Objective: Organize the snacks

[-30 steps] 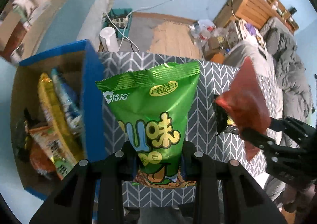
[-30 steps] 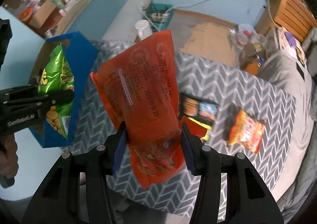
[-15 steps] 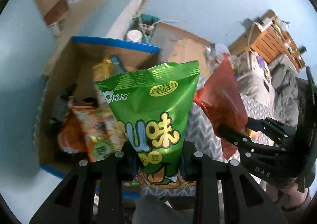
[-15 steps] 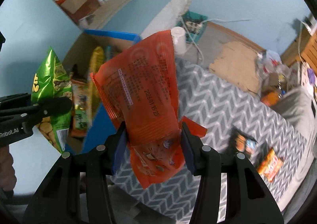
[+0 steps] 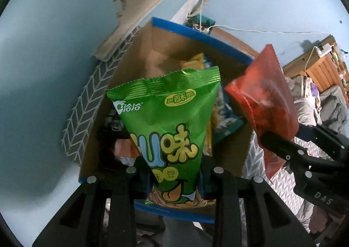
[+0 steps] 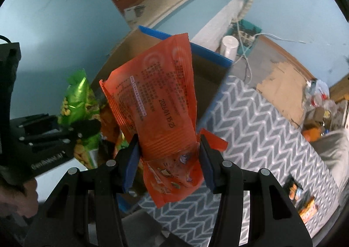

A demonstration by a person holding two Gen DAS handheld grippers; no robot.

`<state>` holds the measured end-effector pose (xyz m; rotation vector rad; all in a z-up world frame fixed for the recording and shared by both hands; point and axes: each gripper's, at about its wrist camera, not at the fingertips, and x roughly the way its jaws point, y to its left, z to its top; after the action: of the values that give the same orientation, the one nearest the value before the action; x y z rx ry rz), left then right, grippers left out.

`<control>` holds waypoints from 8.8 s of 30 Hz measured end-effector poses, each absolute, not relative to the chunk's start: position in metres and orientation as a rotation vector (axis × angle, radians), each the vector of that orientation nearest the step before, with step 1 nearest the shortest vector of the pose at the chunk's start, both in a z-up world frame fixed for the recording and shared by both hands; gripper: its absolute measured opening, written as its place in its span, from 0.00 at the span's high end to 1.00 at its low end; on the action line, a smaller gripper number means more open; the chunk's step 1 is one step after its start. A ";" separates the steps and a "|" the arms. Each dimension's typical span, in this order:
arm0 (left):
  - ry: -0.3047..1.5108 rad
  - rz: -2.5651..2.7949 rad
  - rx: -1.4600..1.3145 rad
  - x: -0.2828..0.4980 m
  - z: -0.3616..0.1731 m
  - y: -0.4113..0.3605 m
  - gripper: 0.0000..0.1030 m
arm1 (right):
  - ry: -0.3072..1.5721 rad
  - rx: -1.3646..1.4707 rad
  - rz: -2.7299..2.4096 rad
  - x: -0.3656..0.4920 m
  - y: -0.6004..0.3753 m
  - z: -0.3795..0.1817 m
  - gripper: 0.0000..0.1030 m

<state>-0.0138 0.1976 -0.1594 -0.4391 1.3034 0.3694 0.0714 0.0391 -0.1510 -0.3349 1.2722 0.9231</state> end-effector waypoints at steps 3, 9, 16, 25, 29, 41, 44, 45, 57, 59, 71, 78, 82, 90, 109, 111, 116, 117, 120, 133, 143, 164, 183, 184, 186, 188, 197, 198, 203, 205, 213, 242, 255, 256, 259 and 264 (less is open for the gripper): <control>1.312 0.384 -0.456 -0.014 -0.166 0.207 0.70 | 1.280 -0.342 0.940 0.069 0.058 -0.154 0.51; 1.308 0.402 -0.499 -0.015 -0.172 0.215 0.65 | 1.325 -0.317 0.946 0.074 0.078 -0.163 0.49; 1.296 0.424 -0.478 -0.017 -0.166 0.217 0.41 | 1.340 -0.314 0.933 0.079 0.080 -0.165 0.42; 1.295 0.444 -0.471 -0.022 -0.155 0.216 0.25 | 1.349 -0.271 0.903 0.085 0.062 -0.160 0.37; 1.295 0.433 -0.481 -0.024 -0.150 0.211 0.25 | 1.335 -0.278 0.890 0.086 0.051 -0.156 0.37; 1.338 0.351 -0.467 -0.012 -0.153 0.170 0.25 | 1.321 -0.331 0.777 0.098 -0.034 -0.158 0.30; 1.351 0.314 -0.434 -0.004 -0.154 0.153 0.25 | 1.323 -0.317 0.732 0.108 -0.059 -0.156 0.30; 1.356 0.302 -0.423 0.000 -0.154 0.148 0.25 | 1.325 -0.310 0.715 0.112 -0.068 -0.157 0.30; 1.394 0.151 -0.296 0.045 -0.153 0.069 0.25 | 1.366 -0.254 0.562 0.150 -0.176 -0.174 0.30; 1.399 0.132 -0.273 0.052 -0.155 0.054 0.25 | 1.381 -0.239 0.544 0.157 -0.194 -0.180 0.30; 1.453 0.049 -0.185 0.092 -0.188 -0.026 0.25 | 1.420 -0.243 0.500 0.195 -0.284 -0.223 0.30; 1.497 0.027 -0.172 0.110 -0.214 -0.060 0.25 | 1.450 -0.267 0.524 0.212 -0.316 -0.249 0.30; 1.515 0.021 -0.160 0.121 -0.225 -0.073 0.25 | 1.473 -0.262 0.561 0.219 -0.325 -0.264 0.30; 1.566 0.030 -0.147 0.135 -0.250 -0.092 0.25 | 1.574 -0.205 0.637 0.221 -0.339 -0.297 0.30; 1.617 -0.028 -0.064 0.147 -0.271 -0.123 0.20 | 1.595 0.046 0.338 0.195 -0.375 -0.317 0.30; 1.624 -0.032 -0.066 0.150 -0.274 -0.127 0.20 | 1.599 0.053 0.299 0.200 -0.372 -0.320 0.30; 1.647 -0.045 -0.085 0.157 -0.286 -0.143 0.20 | 1.570 0.011 0.250 0.204 -0.360 -0.319 0.35; 1.655 -0.046 -0.095 0.158 -0.288 -0.145 0.20 | 1.566 -0.015 0.238 0.203 -0.354 -0.319 0.42; 1.675 -0.044 -0.140 0.161 -0.294 -0.151 0.19 | 1.548 -0.060 0.224 0.197 -0.340 -0.316 0.57; 1.690 0.007 -0.121 0.176 -0.320 -0.200 0.14 | 1.528 0.053 0.202 0.154 -0.375 -0.306 0.61; 1.682 0.034 -0.028 0.183 -0.345 -0.229 0.14 | 1.529 0.118 0.198 0.145 -0.394 -0.293 0.61; 1.585 -0.038 0.057 0.129 -0.290 -0.201 0.36 | 1.479 -0.008 0.241 0.126 -0.346 -0.243 0.61; 1.339 -0.004 -0.005 0.074 -0.170 -0.106 0.36 | 1.376 -0.143 0.362 0.113 -0.279 -0.164 0.61; 1.332 0.002 -0.014 0.071 -0.166 -0.101 0.36 | 1.372 -0.150 0.370 0.111 -0.274 -0.161 0.61; 1.321 0.019 -0.035 0.065 -0.158 -0.088 0.36 | 1.365 -0.162 0.392 0.108 -0.264 -0.156 0.61; 1.308 0.034 -0.051 0.058 -0.151 -0.076 0.36 | 1.356 -0.177 0.416 0.106 -0.251 -0.150 0.61; 1.282 0.122 -0.136 0.028 -0.133 -0.020 0.36 | 1.329 -0.222 0.518 0.092 -0.196 -0.138 0.61; 1.282 0.131 -0.150 0.025 -0.132 -0.014 0.36 | 1.323 -0.227 0.536 0.090 -0.188 -0.137 0.61; 1.271 0.180 -0.208 0.007 -0.126 0.015 0.36 | 1.314 -0.250 0.602 0.081 -0.155 -0.133 0.61; 1.260 0.204 -0.228 -0.001 -0.123 0.028 0.36 | 1.315 -0.260 0.632 0.078 -0.141 -0.133 0.61; 1.236 0.304 -0.329 -0.023 -0.118 0.087 0.36 | 1.305 -0.308 0.742 0.069 -0.080 -0.131 0.61; 1.282 0.317 -0.325 0.056 -0.168 0.240 0.36 | 1.346 -0.341 0.887 0.133 0.098 -0.165 0.61; 1.263 0.350 -0.274 0.054 -0.169 0.252 0.17 | 1.327 -0.306 0.878 0.146 0.114 -0.166 0.46; 1.263 0.348 -0.281 0.053 -0.169 0.253 0.17 | 1.329 -0.300 0.877 0.147 0.114 -0.165 0.46; 1.258 0.351 -0.304 0.048 -0.166 0.255 0.17 | 1.336 -0.275 0.869 0.147 0.110 -0.163 0.46; 1.229 0.351 -0.301 0.034 -0.150 0.244 0.17 | 1.311 -0.269 0.841 0.140 0.097 -0.149 0.37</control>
<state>0.0338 0.2439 -0.1500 -0.3012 1.2286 0.3512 0.1402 0.0970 -0.1494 -0.2693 1.3107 0.8408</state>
